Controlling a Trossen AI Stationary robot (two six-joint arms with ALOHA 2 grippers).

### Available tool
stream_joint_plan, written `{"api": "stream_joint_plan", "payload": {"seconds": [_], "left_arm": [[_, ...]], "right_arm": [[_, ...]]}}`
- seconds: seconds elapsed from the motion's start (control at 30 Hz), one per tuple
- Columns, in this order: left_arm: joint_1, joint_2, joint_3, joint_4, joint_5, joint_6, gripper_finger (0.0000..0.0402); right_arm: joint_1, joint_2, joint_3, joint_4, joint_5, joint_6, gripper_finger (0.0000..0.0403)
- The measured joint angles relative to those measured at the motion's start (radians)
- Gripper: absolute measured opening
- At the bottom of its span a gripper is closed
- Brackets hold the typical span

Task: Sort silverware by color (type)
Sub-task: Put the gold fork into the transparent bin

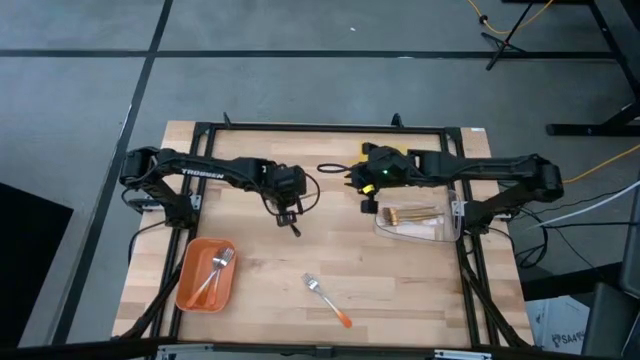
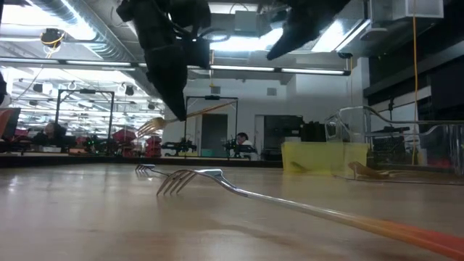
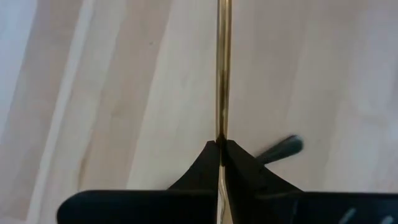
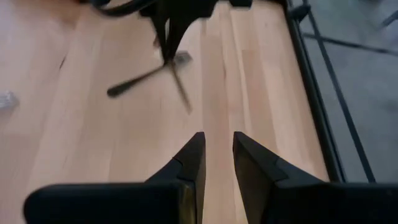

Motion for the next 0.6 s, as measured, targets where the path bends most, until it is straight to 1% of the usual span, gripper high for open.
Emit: {"api": "stream_joint_plan", "payload": {"seconds": [0.2, 0.4, 0.5, 0.6], "left_arm": [[-0.05, 0.0, 0.0, 0.046, -0.001, 0.0, 0.0002], [-0.073, 0.0, 0.0, 0.069, -0.024, 0.0, 0.0002], [-0.074, 0.0, 0.0, 0.07, -0.051, 0.0, 0.0002], [-0.074, 0.0, 0.0, 0.072, -0.055, 0.0, 0.0003]], "right_arm": [[0.0, 0.075, 0.0, 0.14, -0.017, 0.001, 0.0072], [0.001, 0.126, 0.0, 0.198, -0.024, 0.003, 0.0072], [0.001, 0.141, 0.0, 0.218, -0.103, 0.004, 0.0072], [0.001, 0.154, 0.0, 0.223, -0.168, 0.03, 0.0072]]}}
